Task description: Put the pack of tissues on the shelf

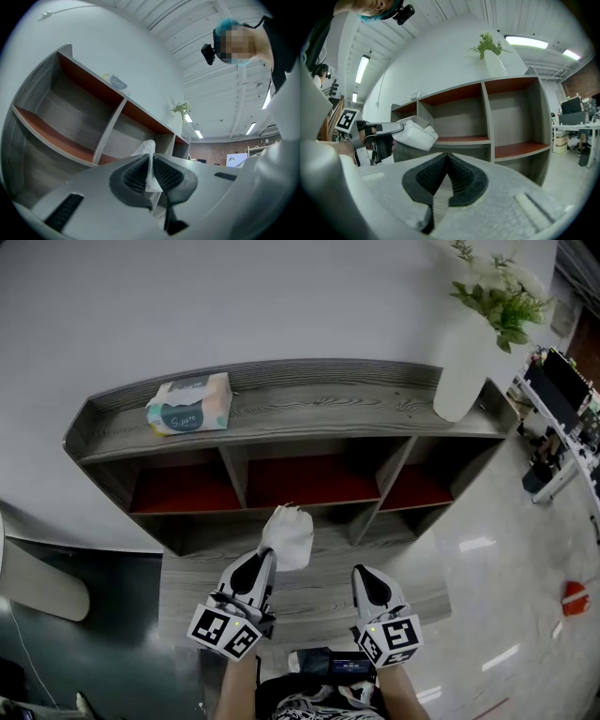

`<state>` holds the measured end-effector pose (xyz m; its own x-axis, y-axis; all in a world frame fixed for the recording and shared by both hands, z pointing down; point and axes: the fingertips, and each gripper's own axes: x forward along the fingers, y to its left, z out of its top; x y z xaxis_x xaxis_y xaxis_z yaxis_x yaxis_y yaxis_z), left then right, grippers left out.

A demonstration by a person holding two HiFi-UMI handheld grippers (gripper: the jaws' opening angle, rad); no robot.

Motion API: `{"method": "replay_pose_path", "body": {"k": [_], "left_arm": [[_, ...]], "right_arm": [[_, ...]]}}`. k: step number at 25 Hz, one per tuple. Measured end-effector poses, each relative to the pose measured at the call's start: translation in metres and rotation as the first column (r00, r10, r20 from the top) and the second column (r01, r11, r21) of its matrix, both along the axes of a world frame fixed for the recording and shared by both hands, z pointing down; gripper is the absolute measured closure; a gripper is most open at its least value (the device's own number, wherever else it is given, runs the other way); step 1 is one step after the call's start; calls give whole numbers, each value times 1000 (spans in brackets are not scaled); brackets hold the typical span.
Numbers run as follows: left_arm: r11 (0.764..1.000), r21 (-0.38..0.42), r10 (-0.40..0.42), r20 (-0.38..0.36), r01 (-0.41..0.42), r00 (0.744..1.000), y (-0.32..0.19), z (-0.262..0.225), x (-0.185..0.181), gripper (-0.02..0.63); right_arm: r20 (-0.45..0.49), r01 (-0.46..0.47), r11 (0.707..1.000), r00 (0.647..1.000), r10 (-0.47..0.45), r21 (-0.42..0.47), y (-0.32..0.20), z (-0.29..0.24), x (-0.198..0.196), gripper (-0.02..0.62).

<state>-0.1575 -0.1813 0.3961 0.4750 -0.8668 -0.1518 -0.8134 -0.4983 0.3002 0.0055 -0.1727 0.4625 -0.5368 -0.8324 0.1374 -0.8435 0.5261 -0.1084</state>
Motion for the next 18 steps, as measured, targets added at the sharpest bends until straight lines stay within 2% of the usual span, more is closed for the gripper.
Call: {"method": "replay_pose_path", "body": {"k": [18], "left_arm": [[999,19,34,29,-34,999,-35,-14,11,586]], "right_arm": [[38,-29,999,999,28,35,-33,-13,12,591]]}}
